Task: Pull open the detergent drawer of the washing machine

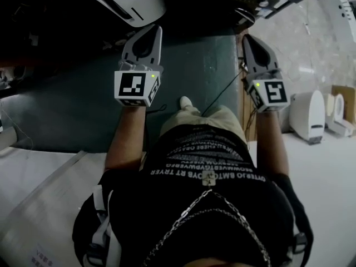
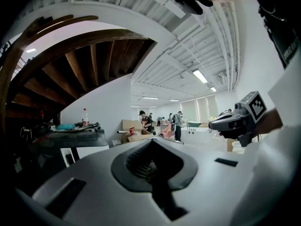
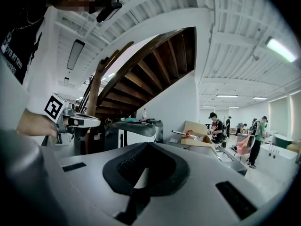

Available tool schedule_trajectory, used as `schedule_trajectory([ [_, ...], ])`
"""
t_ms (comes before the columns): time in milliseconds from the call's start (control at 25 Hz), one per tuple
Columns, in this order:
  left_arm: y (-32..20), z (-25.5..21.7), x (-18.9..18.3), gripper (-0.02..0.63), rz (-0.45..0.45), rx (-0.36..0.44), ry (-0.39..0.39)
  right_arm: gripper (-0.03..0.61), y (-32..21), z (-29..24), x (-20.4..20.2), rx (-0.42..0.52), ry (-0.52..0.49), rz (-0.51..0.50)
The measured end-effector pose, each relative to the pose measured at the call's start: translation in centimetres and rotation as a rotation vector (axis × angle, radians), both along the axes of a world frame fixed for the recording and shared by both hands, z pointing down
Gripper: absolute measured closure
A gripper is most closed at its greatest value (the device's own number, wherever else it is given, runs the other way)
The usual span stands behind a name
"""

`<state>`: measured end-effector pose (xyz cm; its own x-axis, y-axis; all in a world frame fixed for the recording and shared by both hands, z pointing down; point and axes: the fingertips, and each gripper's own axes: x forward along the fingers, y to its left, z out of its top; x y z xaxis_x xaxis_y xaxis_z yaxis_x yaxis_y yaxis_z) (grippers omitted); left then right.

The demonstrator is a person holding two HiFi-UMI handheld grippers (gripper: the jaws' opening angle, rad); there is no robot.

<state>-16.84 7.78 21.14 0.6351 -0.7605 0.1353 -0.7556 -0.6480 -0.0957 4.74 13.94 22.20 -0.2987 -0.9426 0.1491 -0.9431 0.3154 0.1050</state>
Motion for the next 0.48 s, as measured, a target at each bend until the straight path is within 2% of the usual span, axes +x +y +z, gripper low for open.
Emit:
schedule_trajectory([
  [240, -1.5, -0.8, 0.4, 0.611, 0.013, -0.002, 0.028, 0.592, -1.0, -1.0, -0.6, -0.001, -0.018, 0.02],
  [480, -2.4, -1.5, 1.4, 0.611, 0.005, 0.003, 0.025, 0.592, -1.5, -0.8, -0.4, -0.039, -0.034, -0.011],
])
